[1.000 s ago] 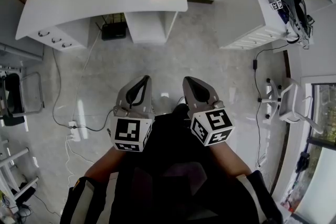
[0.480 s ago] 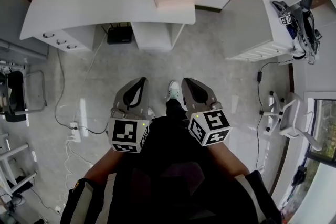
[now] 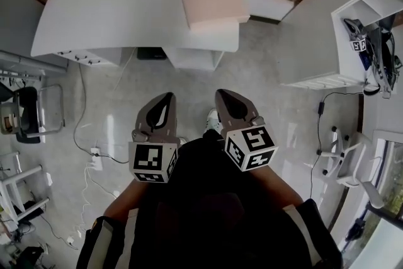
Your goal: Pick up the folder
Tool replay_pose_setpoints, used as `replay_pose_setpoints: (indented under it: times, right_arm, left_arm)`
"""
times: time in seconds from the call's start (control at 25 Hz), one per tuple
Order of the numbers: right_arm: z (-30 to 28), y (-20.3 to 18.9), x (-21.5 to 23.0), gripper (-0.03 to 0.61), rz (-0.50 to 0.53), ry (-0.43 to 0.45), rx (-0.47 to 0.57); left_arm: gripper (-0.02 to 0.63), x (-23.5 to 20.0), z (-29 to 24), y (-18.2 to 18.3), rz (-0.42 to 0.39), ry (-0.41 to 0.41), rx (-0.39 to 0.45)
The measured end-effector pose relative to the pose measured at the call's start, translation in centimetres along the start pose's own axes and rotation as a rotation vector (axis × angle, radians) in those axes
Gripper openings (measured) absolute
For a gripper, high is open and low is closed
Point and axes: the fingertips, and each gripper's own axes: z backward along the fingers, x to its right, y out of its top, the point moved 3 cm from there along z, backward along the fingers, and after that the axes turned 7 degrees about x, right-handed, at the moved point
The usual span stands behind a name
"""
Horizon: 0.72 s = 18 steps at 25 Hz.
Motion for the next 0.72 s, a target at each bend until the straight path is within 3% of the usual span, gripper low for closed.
replay_pose_setpoints:
  times: [0.36,0.72]
  right_arm:
    - [-2.0,3.1,7.3,0.002,-0.025,-0.003,0.026]
    - [-3.6,3.5,10.7,0.002,-0.045,0.007,0.017]
  left_arm:
    - [0.002,2.2,-6.8,2.0,-0.025,0.020,-0.019]
    - [0.002,3.1,-10.2,1.8,-0.027,0.044,-0.066]
